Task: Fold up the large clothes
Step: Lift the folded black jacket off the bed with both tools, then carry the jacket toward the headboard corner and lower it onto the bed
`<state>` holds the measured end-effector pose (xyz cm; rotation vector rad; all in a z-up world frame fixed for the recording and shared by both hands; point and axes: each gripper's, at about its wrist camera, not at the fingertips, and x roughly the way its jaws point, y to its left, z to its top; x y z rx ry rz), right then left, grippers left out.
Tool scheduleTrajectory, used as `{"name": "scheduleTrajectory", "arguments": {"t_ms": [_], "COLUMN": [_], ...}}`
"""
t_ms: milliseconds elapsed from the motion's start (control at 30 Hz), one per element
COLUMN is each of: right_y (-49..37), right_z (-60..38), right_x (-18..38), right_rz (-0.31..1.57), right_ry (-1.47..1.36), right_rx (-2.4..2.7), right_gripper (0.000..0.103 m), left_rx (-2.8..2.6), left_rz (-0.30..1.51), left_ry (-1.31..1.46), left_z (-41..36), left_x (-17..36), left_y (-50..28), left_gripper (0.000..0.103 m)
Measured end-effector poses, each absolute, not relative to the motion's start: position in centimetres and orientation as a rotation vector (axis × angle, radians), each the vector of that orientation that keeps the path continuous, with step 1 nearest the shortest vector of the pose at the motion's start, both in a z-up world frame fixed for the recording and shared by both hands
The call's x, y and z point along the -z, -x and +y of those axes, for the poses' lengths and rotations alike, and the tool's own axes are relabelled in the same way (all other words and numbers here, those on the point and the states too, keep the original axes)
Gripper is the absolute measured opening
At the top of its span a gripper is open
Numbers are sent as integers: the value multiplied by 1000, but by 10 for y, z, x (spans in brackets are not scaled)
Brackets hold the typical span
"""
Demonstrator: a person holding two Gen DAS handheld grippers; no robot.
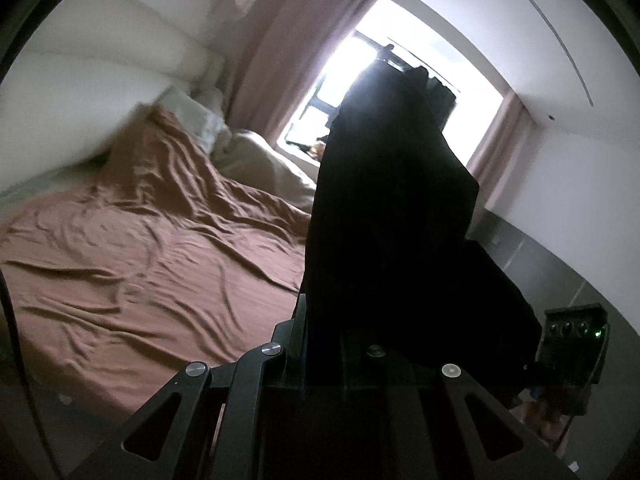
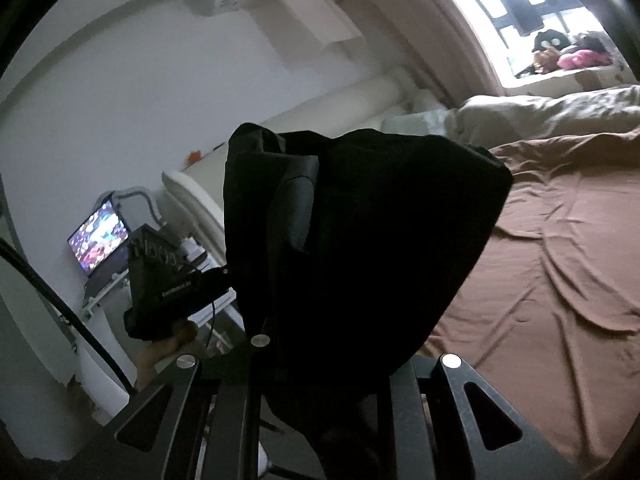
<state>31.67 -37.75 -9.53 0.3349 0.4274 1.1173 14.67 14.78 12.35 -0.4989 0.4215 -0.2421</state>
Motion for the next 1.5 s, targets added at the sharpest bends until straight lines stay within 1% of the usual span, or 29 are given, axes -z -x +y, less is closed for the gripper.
{"name": "scheduleTrajectory", "arguments": {"t_ms": [200, 433, 633, 967, 1133, 1233, 1500], "right_y": [-344, -387, -430, -476, -500, -519, -586], "right_z": [-315, -233, -157, -22, 30, 53, 97], "right_x": [91, 87, 89, 87, 97, 109, 146], "right_rz": [431, 454, 498, 567, 627, 670, 762], "right_ry": [-292, -270, -256, -249, -292, -307, -323], "right_rx": [-1145, -1222, -1285, -1411, -1457, -1463, -1391], "right_gripper": [13, 13, 13, 13, 13, 13, 13], "left_rx": [165, 78, -8, -182, -290, -327, -378], "left_rz": [408, 406, 416, 452, 488, 516, 636], "left_ry": [490, 499, 475, 445, 394, 386, 380], "left_z": [215, 304, 367, 467, 496, 509, 529], "left_x": [-120, -113, -109, -106, -110, -104, -56], "left_y": [-141, -157, -171, -187, -200, -217, -291], "left_gripper": [10, 10, 10, 10, 10, 10, 10]}}
